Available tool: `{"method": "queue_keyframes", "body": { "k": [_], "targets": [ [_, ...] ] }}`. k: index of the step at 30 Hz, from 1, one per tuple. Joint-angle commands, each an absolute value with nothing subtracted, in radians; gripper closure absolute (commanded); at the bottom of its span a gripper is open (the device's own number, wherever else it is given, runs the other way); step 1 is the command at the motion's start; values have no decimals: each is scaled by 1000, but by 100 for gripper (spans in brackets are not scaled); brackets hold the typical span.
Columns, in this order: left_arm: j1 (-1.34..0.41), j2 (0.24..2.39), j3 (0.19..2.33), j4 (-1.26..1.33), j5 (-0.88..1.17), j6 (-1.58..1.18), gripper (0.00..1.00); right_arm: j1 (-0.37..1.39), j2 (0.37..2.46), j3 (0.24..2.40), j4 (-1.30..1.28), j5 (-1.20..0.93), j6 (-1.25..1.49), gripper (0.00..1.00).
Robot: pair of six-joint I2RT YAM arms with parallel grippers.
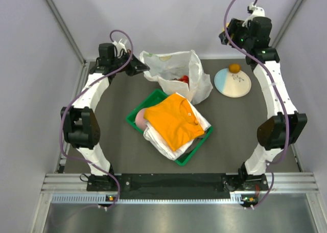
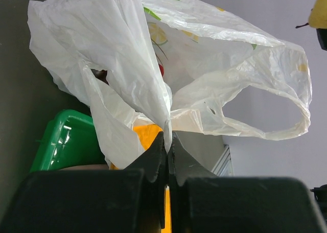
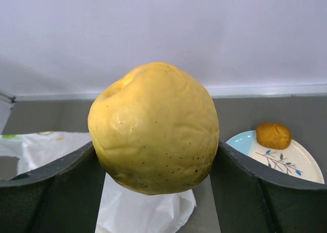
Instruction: Place the fruits into the plastic bag
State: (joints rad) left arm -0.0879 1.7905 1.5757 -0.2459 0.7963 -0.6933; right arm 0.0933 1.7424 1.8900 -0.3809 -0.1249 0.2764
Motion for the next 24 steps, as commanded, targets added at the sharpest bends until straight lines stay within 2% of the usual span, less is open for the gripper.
{"method": "queue_keyframes", "body": {
  "k": [1, 13, 24],
  "targets": [
    [-97, 1735, 1566, -192, 816, -695, 100, 138, 1664, 1911, -327, -196, 247, 61],
    [-117, 1726, 1548, -175, 815, -709, 100, 316, 1641, 2005, -365, -301, 223, 62],
    [-124, 1717, 1528, -160, 818, -715, 100, 531, 1729, 2056, -440, -302, 166, 62]
  ]
}}
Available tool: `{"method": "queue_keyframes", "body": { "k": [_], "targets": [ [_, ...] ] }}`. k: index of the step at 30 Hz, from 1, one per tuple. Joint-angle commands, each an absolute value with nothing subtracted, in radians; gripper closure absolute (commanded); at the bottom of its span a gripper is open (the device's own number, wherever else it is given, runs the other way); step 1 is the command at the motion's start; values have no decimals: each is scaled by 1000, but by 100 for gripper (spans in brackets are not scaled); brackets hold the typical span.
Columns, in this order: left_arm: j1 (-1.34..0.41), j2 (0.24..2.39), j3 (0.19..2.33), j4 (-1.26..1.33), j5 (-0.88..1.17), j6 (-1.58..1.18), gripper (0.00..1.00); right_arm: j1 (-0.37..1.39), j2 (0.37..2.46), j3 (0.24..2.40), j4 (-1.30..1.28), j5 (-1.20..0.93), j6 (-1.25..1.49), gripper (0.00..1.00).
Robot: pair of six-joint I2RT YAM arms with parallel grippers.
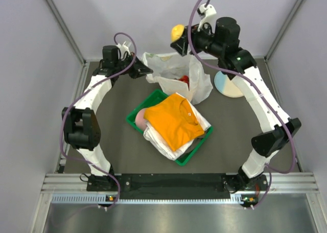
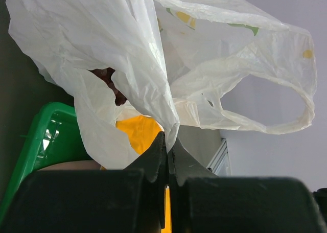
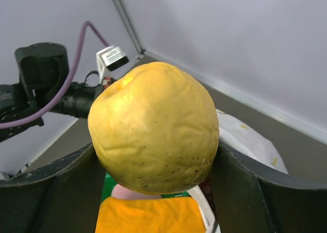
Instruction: Place the fruits into the plastic bag
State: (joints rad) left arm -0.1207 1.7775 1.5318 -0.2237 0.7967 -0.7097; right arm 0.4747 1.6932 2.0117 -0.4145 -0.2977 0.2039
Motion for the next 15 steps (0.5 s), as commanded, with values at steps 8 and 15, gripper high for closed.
{"method": "queue_keyframes", "body": {
  "k": [8, 15],
  "targets": [
    [-126, 1715, 1523, -158, 821, -715, 100, 626, 1812, 2095, -590, -206, 78, 63],
    [-126, 1707, 1522, -152, 818, -718, 100, 624, 1916, 2183, -744, -98, 64, 63]
  ]
}}
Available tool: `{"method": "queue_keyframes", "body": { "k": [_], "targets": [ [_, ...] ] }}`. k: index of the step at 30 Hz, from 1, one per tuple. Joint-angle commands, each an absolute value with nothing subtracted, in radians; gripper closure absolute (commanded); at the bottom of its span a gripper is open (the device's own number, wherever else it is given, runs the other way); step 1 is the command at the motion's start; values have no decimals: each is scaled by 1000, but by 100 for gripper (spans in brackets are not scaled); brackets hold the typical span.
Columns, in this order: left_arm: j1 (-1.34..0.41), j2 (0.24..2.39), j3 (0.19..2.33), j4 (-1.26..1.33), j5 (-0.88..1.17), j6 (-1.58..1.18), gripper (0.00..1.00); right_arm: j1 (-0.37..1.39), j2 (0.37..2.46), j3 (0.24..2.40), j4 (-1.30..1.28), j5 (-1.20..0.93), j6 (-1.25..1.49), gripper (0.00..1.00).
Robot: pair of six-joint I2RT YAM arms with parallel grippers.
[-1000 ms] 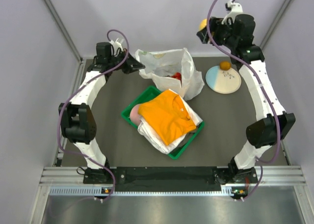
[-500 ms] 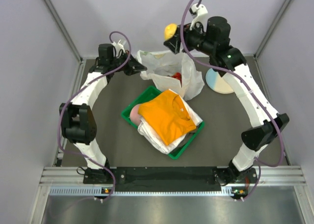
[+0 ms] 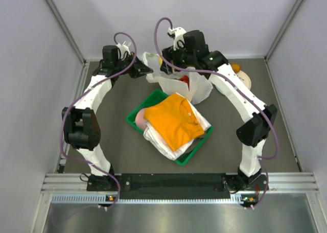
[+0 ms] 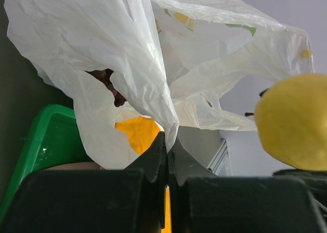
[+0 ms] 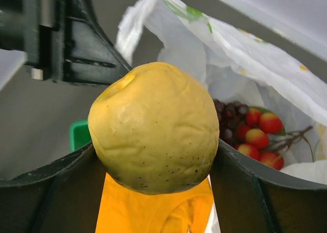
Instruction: Place the fruits into the plastic bag
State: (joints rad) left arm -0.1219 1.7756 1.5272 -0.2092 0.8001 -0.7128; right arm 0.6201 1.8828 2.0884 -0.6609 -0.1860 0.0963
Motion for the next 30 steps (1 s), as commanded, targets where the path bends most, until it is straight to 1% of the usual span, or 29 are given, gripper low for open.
{"method": "queue_keyframes", "body": {
  "k": [1, 4, 14, 25, 30],
  "targets": [
    [-126, 1707, 1522, -149, 815, -719, 100, 626, 1925, 2190, -758, -83, 61, 63],
    [-126, 1706, 1523, -147, 816, -722, 100, 626, 1966, 2220, -795, 18, 71, 63],
    [-126, 1704, 1528, -146, 819, -726, 100, 618, 2078, 2286, -854, 161, 83, 62],
    [-126, 1698, 1529, -150, 816, -721, 100, 537, 2141, 2292, -873, 241, 123, 62],
    [-126, 1694, 1528, -153, 813, -716, 100, 491, 2125, 2224, -874, 268, 123, 62]
  ]
}}
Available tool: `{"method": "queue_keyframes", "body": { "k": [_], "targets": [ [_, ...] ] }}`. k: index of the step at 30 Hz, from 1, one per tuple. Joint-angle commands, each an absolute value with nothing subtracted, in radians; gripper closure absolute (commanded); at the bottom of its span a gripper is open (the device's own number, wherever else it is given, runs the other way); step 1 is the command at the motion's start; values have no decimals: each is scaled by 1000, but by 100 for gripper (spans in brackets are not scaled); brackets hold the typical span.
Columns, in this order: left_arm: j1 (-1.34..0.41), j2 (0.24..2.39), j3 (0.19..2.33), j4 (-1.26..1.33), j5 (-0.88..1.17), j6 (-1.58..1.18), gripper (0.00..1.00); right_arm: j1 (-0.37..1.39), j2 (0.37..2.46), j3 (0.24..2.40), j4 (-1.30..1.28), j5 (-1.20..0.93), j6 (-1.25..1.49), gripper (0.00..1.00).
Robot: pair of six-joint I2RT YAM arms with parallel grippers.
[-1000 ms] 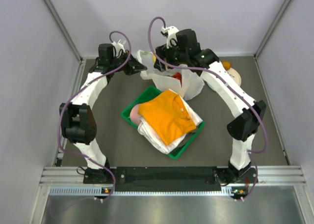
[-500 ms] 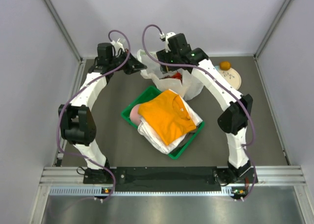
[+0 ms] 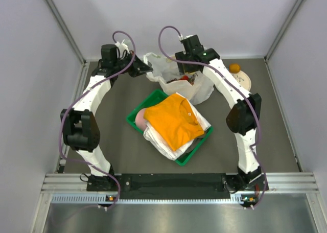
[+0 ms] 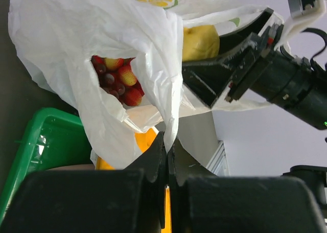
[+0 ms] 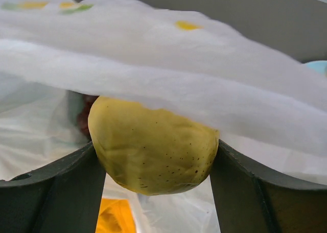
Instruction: Place the fruits into the plastic bag
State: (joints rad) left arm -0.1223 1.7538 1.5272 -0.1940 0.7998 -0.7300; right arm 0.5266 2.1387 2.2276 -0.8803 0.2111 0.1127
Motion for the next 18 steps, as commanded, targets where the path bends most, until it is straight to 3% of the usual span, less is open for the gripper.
{"method": "queue_keyframes", "body": {
  "k": [1, 11, 18],
  "targets": [
    [-126, 1694, 1526, -153, 813, -716, 100, 489, 2115, 2211, -864, 288, 117, 62],
    [-124, 1700, 1529, -149, 818, -718, 100, 486, 2158, 2123, -845, 287, 113, 60],
    [-124, 1695, 1520, -150, 819, -713, 100, 486, 2215, 2103, -857, 311, 120, 51]
  ]
}}
